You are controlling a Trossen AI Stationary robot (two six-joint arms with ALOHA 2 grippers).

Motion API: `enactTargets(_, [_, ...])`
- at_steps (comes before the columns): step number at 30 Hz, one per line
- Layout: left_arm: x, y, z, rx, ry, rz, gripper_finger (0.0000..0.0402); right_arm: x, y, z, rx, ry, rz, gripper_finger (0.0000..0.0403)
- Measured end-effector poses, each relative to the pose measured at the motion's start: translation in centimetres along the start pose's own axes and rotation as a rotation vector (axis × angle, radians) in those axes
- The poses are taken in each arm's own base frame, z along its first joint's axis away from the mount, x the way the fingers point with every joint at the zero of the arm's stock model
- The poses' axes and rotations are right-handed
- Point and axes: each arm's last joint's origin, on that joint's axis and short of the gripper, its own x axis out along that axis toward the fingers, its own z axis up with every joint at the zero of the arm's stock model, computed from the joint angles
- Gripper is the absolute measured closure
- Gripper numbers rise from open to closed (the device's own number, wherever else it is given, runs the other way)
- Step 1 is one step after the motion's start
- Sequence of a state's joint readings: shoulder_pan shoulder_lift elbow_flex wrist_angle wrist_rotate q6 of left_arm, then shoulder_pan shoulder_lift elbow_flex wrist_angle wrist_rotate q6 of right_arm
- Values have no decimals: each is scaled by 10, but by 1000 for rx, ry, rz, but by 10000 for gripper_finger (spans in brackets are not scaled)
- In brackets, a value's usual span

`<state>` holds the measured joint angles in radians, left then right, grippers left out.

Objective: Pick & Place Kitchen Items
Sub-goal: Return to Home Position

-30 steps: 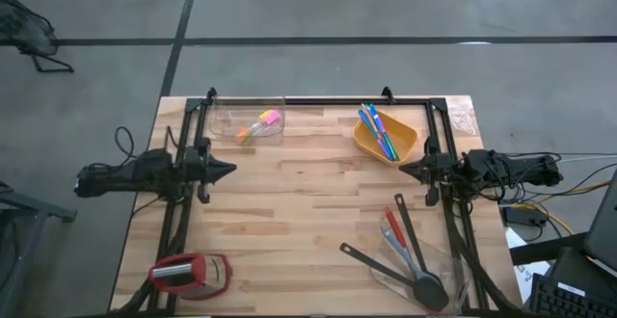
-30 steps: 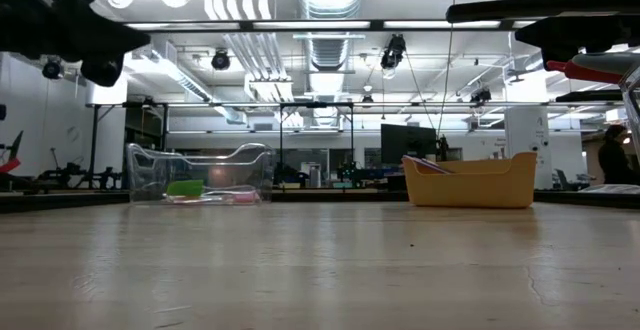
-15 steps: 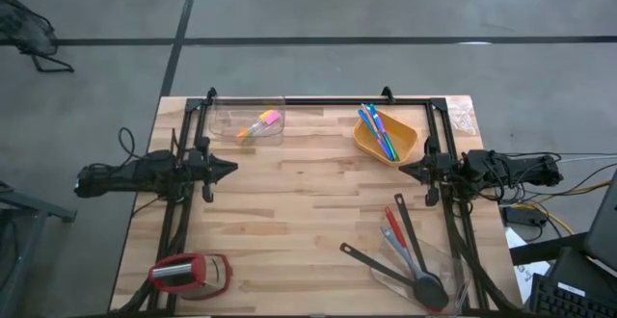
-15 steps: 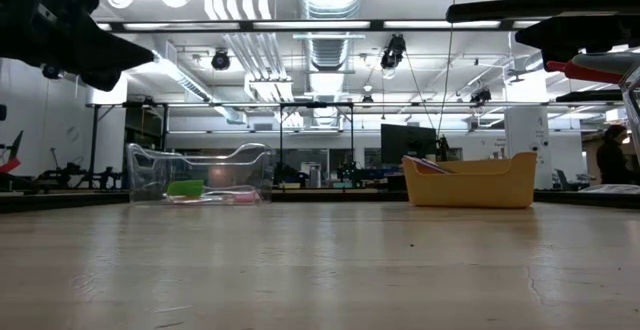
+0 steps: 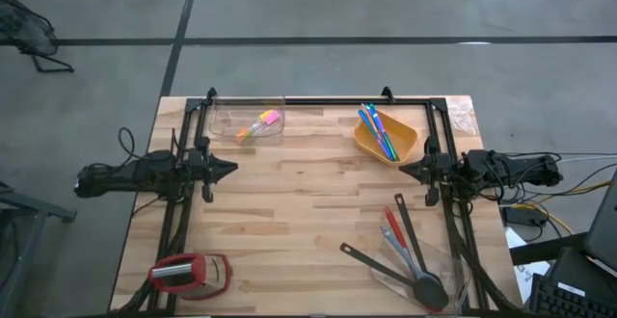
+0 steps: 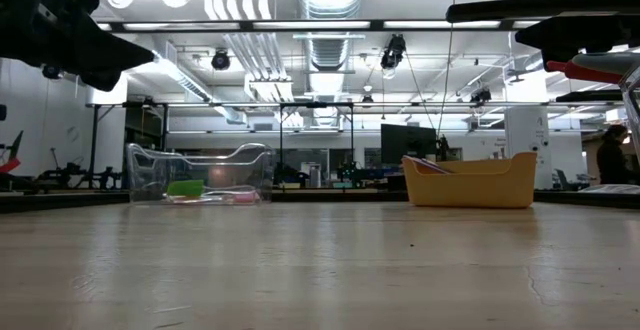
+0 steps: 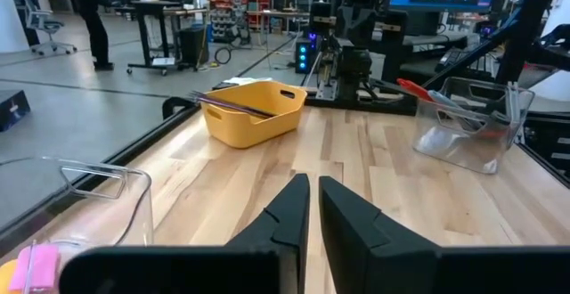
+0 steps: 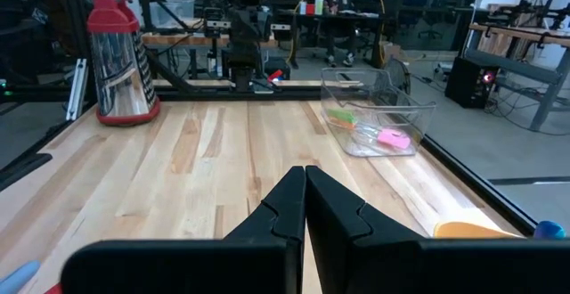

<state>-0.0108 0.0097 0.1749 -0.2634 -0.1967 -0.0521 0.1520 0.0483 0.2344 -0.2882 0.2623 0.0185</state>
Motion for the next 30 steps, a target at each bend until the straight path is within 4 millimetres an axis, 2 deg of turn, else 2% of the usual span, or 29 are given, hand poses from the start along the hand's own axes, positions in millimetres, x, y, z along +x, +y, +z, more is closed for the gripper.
enactTargets(30, [0,0,0,0,3,1,369,0,0,0,0,0,0,394])
